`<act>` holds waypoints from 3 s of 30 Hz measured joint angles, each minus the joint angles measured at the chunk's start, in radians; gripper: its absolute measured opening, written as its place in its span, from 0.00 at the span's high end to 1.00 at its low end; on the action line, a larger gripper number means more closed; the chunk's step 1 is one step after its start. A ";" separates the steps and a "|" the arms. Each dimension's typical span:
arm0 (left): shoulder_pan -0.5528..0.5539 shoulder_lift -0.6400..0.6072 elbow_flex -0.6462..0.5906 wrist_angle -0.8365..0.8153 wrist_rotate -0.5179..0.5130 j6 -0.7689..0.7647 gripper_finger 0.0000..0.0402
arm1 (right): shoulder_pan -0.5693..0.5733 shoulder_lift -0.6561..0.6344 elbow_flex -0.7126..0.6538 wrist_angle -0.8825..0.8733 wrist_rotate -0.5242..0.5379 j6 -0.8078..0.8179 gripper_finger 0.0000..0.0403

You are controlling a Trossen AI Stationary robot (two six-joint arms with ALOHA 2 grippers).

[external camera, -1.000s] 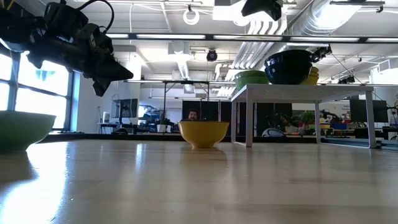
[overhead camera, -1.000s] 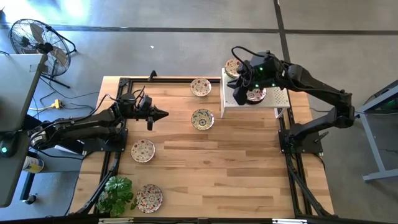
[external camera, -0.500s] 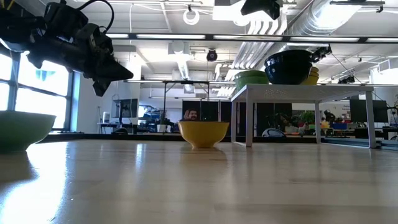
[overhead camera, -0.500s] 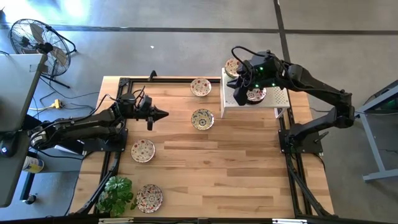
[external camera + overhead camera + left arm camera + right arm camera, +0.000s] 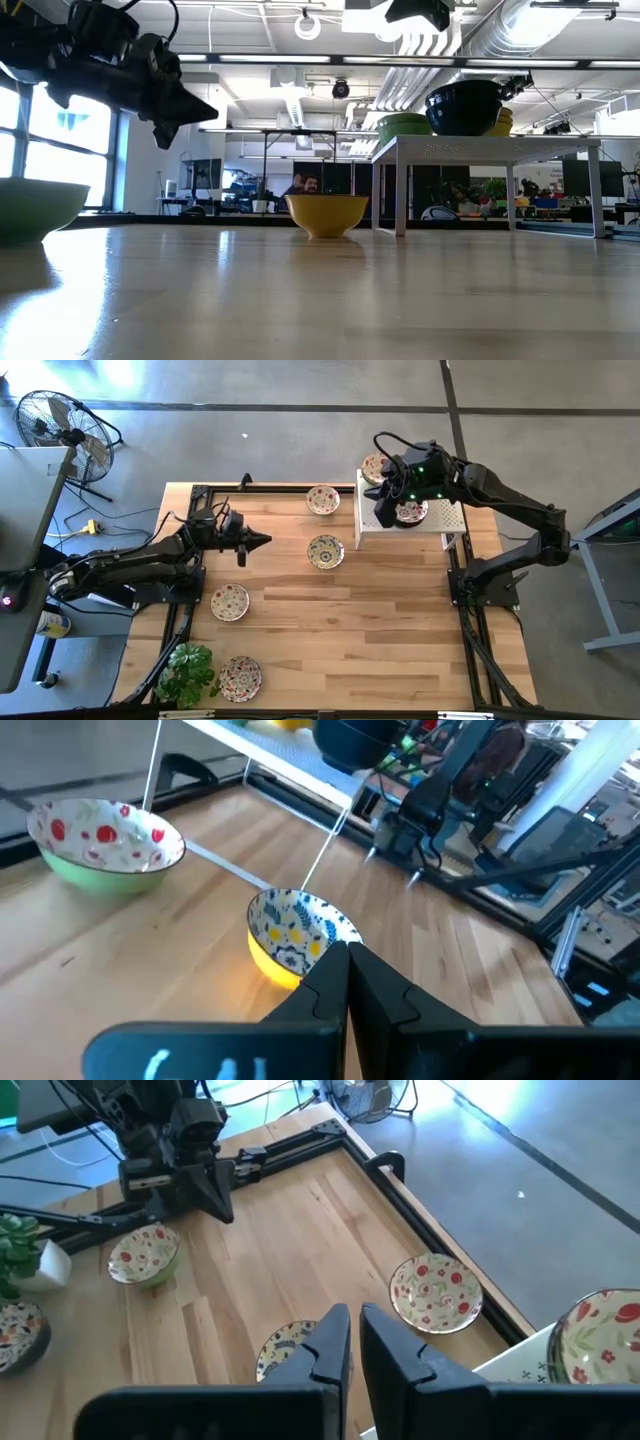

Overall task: Pick & Place Mini bowls
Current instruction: Stack the green patterned bowl on top of the green bowl on the shelf

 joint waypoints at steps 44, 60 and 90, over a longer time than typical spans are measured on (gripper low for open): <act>0.185 1.077 1.086 -0.696 -0.214 -0.244 0.61 | 0.000 0.000 0.000 0.003 0.025 0.001 0.96; 0.183 1.165 1.123 -0.689 -0.260 -0.210 0.61 | 0.000 0.000 0.000 0.003 0.025 -0.002 0.96; 0.175 1.096 1.141 -0.795 -0.155 -0.156 0.98 | 0.000 0.000 0.000 0.005 0.025 -0.021 0.96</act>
